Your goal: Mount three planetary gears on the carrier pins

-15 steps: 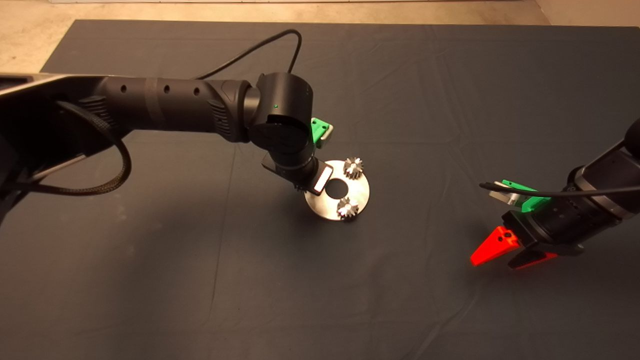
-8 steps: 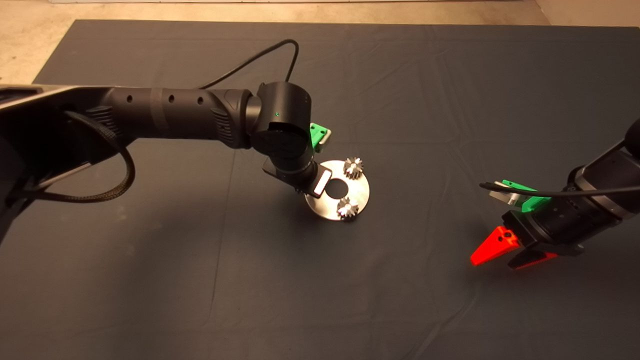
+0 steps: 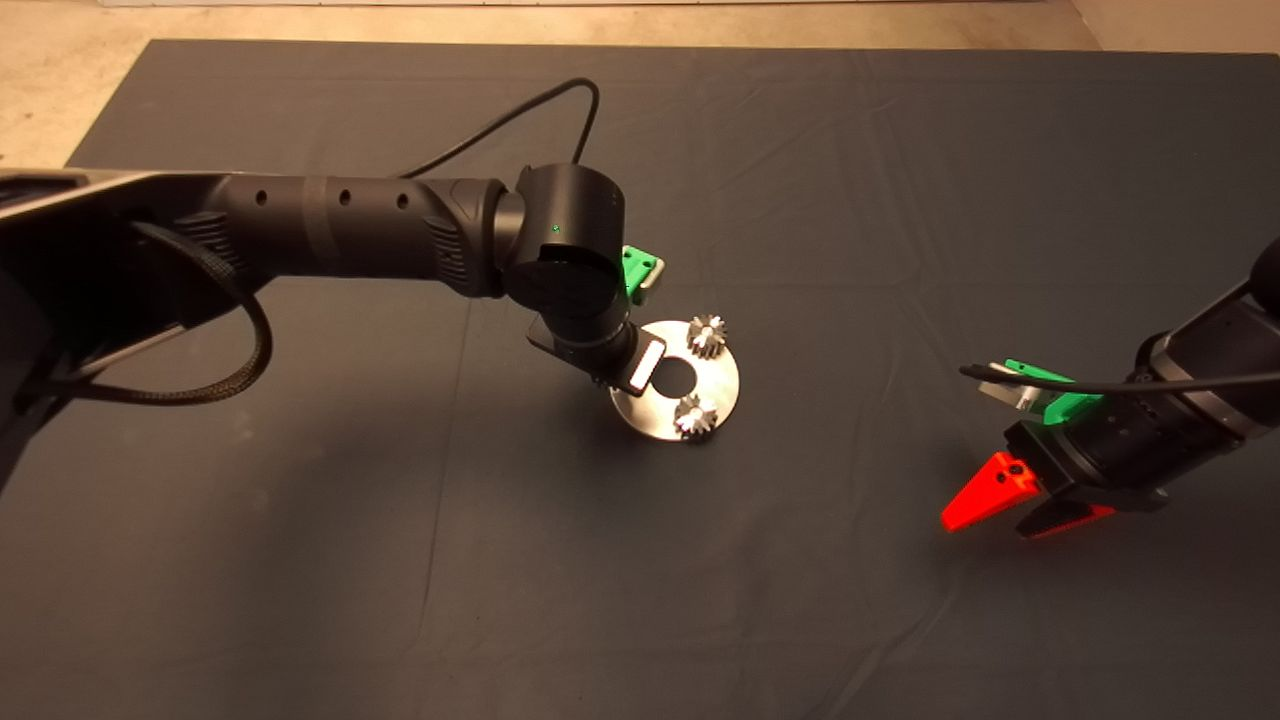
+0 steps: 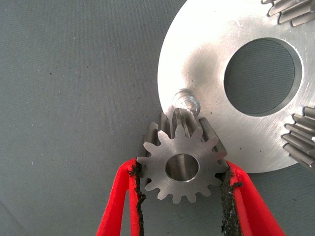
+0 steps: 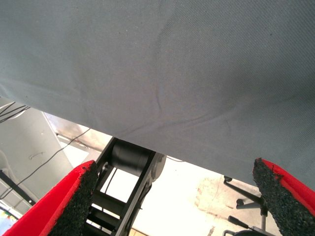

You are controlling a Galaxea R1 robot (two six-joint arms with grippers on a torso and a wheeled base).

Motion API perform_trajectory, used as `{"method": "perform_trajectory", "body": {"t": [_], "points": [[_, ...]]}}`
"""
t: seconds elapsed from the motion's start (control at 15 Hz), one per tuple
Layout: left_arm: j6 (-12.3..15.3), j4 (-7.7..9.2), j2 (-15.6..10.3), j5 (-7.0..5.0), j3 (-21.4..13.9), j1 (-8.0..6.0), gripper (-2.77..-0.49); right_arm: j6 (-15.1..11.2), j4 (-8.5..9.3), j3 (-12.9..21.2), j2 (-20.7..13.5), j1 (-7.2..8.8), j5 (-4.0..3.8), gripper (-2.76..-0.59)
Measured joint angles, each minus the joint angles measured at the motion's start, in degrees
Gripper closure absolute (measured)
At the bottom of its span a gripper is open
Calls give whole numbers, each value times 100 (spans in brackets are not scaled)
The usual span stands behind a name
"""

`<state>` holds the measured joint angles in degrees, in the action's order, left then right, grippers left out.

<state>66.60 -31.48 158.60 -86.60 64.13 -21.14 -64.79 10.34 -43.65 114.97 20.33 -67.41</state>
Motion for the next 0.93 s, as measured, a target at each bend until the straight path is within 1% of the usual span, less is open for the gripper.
{"method": "perform_trajectory", "body": {"t": [0.33, 0.4, 0.6, 0.67, 0.8, 0.93], "points": [[-54, -2, 22, 0, 48, -2, -69, 0, 0, 0, 9, 0, 1, -233], [-127, 0, 50, -13, 89, -13, -68, 0, 5, 0, 9, -2, 0, -233], [-195, -2, 114, -30, 204, -33, -68, 0, 5, 0, 9, 0, 0, -233], [-278, 5, 154, -30, 283, -46, -67, 2, 5, 2, 9, 0, 0, -233], [-351, 0, 240, -33, 436, -68, -67, 4, 5, 2, 9, 0, 0, -233], [-351, -5, 271, -33, 488, -77, -67, 2, 7, 2, 9, 0, 0, -233]]}}
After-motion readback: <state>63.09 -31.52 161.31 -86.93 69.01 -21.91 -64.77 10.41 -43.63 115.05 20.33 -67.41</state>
